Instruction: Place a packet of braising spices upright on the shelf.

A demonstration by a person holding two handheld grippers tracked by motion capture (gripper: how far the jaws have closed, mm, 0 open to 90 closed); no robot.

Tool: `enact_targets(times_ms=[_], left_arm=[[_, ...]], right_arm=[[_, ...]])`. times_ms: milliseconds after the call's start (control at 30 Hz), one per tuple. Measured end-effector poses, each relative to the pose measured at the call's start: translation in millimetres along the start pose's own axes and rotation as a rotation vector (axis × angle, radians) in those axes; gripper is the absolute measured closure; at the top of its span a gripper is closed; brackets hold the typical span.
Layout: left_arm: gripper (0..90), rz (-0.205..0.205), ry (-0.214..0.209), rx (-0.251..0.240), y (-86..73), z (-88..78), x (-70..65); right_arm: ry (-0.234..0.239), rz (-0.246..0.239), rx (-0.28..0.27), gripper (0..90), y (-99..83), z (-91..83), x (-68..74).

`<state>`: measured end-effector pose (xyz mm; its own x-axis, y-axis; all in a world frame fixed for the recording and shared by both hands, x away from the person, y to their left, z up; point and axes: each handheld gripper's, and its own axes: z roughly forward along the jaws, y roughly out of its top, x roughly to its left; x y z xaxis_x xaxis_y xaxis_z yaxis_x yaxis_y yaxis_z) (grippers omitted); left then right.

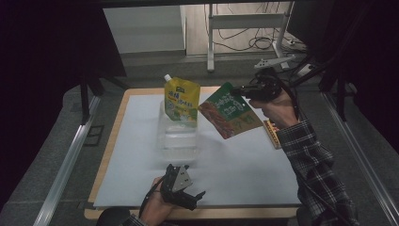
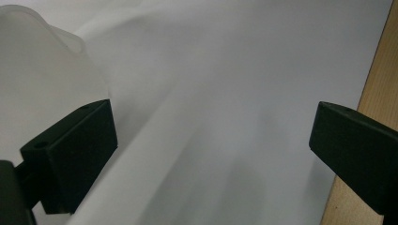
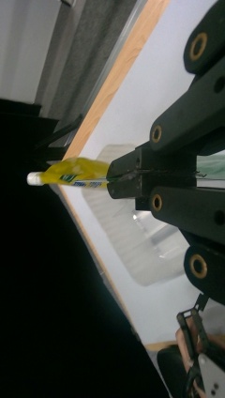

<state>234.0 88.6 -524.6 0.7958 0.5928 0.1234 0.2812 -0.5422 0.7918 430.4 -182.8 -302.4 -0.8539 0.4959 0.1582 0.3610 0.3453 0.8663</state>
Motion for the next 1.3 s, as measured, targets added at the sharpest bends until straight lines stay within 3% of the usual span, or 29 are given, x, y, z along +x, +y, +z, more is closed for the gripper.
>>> enact_targets(times_ms=[167,467,1133,1300], left_arm=[[1.1,0.005,0.002,0.001,0.3,-0.1,-0.4],[1.1,0.019,0.000,0.007,0.3,1.0,-1.8],[1.1,0.027,0.001,0.011,0.6,1.5,-2.6],[1.1,0.028,0.007,0.011,0.5,-0.3,-1.7]], right_arm=[[0.018,-0.029,-0.046,89.9,1.6,-2.9,7.9],[0.005,-0.110,-0.141,89.9,2.7,-8.4,21.7],[0.044,-0.129,-0.166,89.9,9.7,-33.6,45.9],[0.065,-0.138,-0.158,89.9,13.6,-25.4,51.2]])
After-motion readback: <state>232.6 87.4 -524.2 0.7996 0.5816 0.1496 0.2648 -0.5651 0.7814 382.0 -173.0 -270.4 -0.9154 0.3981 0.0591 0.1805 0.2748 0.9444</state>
